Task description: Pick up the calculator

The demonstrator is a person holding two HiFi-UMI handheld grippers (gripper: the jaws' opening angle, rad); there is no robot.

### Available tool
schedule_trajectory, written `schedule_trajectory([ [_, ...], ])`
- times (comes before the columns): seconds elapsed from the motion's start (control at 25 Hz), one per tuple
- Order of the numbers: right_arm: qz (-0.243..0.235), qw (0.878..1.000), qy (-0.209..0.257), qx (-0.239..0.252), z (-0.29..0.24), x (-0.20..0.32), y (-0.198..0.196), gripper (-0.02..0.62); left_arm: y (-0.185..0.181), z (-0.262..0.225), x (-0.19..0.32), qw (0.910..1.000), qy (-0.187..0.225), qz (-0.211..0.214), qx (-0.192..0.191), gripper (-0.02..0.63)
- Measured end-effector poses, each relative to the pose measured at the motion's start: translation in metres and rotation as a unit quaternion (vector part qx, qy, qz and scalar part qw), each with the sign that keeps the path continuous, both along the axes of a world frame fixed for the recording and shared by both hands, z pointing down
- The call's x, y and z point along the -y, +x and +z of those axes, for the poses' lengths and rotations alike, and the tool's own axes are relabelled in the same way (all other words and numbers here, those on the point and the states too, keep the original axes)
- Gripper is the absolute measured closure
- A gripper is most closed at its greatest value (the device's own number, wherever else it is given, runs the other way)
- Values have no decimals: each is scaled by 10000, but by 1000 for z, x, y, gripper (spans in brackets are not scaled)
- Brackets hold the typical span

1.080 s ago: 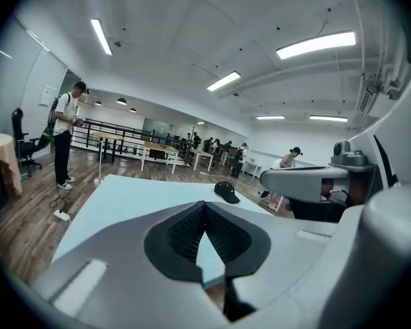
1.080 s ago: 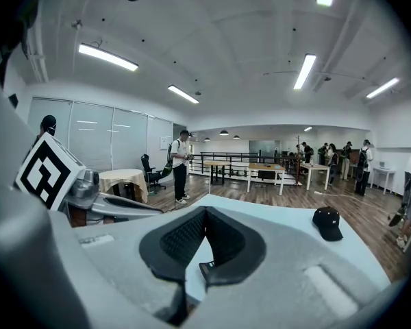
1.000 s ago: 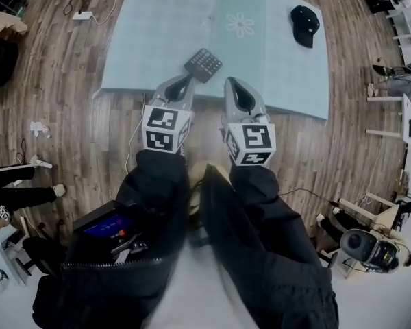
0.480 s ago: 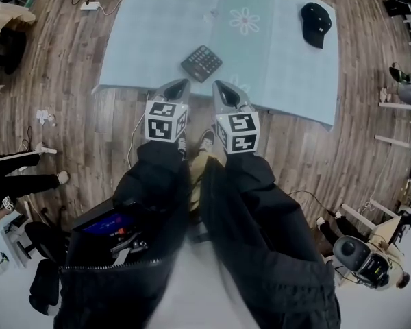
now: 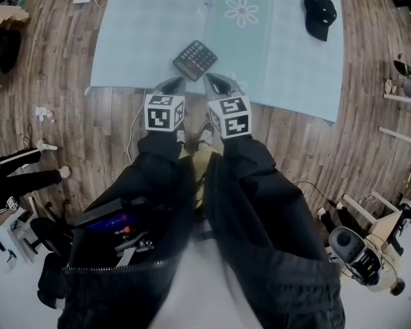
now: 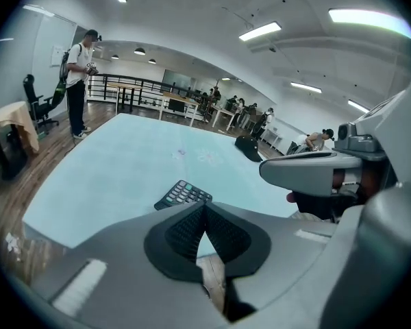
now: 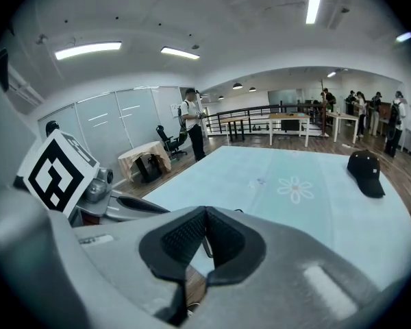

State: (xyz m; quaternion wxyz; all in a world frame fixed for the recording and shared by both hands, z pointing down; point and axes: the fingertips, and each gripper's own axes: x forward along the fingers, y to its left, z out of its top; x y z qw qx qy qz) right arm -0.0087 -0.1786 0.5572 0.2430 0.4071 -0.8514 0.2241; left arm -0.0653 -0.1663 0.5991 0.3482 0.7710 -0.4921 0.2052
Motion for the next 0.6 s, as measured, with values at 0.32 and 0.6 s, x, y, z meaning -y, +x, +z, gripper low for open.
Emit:
schedule_trajectory([
  [0.32,-204,9992,-333,-55,32,13,-6,594,-11,48,11,9982,-513,-195,221,609],
  [0.6,-271,9978,-589,-138,55,17,-8,594,-12,76,14,9962,-835,-178,188,609],
])
